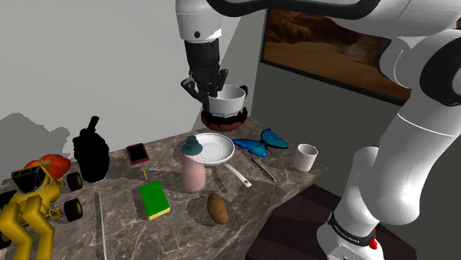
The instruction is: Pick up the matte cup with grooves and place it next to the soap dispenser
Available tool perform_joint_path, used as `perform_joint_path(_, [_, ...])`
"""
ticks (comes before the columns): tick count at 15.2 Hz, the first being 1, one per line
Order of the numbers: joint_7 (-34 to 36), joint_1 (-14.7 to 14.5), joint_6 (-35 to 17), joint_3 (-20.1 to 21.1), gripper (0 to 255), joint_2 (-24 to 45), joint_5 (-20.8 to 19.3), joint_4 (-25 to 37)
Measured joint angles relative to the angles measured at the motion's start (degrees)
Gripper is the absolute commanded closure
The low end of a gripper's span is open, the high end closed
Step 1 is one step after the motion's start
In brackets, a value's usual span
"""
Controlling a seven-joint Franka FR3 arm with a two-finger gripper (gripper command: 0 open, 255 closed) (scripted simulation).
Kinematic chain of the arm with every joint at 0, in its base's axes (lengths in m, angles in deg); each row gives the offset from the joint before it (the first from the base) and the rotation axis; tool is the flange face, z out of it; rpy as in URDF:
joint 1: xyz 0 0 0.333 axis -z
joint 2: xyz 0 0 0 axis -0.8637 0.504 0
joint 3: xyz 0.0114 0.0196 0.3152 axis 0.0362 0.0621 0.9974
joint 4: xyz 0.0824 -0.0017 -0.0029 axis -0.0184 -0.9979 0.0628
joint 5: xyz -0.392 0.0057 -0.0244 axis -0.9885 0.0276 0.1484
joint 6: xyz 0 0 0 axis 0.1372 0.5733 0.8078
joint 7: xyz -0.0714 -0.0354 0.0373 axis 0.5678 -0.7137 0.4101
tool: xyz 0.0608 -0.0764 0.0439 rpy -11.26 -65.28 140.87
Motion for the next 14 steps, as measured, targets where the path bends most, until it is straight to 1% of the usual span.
perform_joint_path(1, [1.55,-0.73,0.06,0.83,255,0.25,0.1,0.1])
perform_joint_path(2, [3.06,-1.47,0.95,1.71,255,1.38,-0.05,1.86])
perform_joint_path(4, [5.94,-2.88,1.58,3.23,255,2.77,-0.18,3.43])
perform_joint_path(11, [16.34,-8.98,5.43,8.32,255,10.79,-2.19,13.42])
perform_joint_path(12, [17.04,-9.45,5.34,8.59,255,11.74,-2.49,14.11])
perform_joint_path(14, [17.56,-9.54,4.05,8.7,255,11.48,-2.3,12.49])
